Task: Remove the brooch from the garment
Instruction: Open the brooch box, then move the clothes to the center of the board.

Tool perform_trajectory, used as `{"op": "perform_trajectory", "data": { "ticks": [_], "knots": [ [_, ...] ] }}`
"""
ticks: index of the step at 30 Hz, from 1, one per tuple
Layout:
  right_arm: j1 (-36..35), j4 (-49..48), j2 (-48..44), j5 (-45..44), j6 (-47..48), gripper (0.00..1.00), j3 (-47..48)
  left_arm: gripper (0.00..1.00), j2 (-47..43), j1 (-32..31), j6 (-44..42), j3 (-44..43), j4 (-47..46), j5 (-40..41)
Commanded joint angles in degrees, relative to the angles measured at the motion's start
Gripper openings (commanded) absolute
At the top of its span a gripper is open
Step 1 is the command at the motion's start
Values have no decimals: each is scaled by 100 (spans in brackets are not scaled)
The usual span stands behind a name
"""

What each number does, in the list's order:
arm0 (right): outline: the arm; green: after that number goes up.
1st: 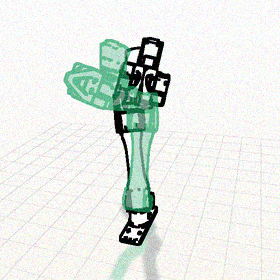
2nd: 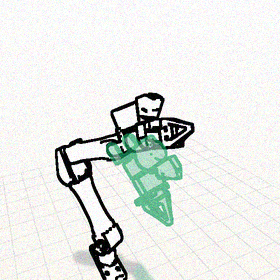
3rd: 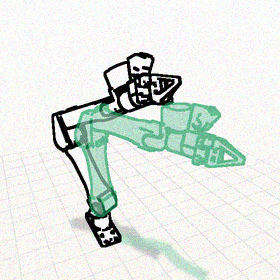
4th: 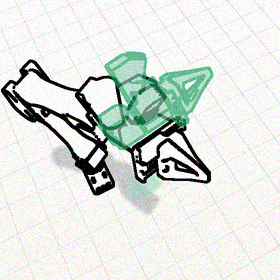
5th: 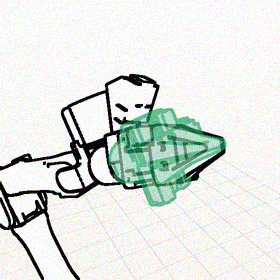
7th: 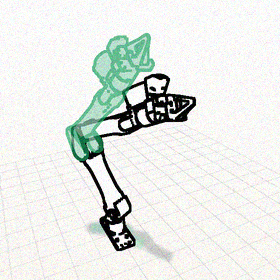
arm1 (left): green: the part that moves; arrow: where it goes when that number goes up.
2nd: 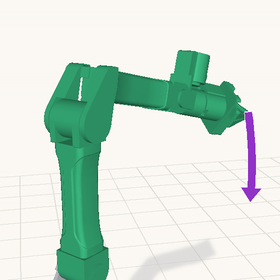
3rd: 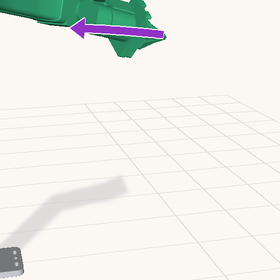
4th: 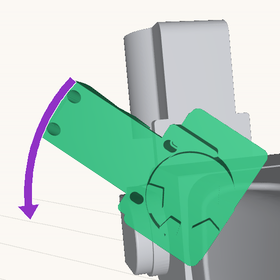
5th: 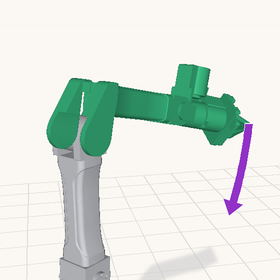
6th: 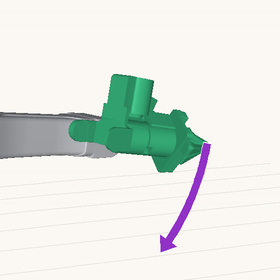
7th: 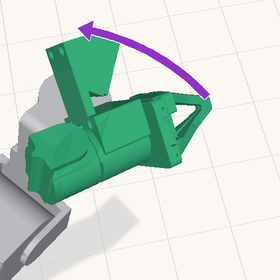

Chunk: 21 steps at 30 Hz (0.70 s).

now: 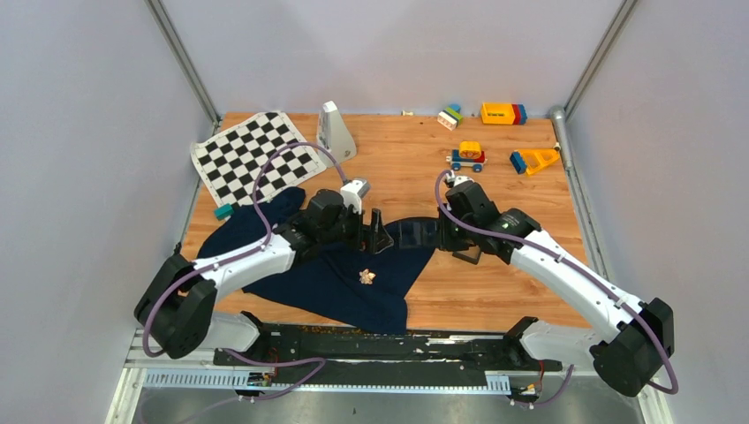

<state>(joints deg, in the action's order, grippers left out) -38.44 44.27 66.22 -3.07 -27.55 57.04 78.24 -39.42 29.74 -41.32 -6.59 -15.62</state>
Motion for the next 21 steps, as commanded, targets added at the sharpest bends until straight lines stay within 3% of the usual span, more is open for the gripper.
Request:
{"op": "perform_trajectory", "data": {
  "ticks": [1,6,9,13,17,21],
  "knots": [
    [84,429,-96,-610,-233,0,-57,100,-512,-330,-1076,58,1036,180],
    [73,936,158,-734,-318,0,59,100,-333,-1276,-1521,-227,2213,1581],
    [73,1087,229,-722,-362,0,111,96,177,-1782,-1433,-427,2569,2011],
    [73,1090,120,-725,-386,0,68,75,534,-2005,-738,-376,2987,2172],
    [80,1092,11,-648,-368,0,48,50,82,-2108,-35,350,2624,1718],
    [73,1098,-37,-613,-357,0,50,47,-457,-2109,378,691,2871,1628]
  ]
}}
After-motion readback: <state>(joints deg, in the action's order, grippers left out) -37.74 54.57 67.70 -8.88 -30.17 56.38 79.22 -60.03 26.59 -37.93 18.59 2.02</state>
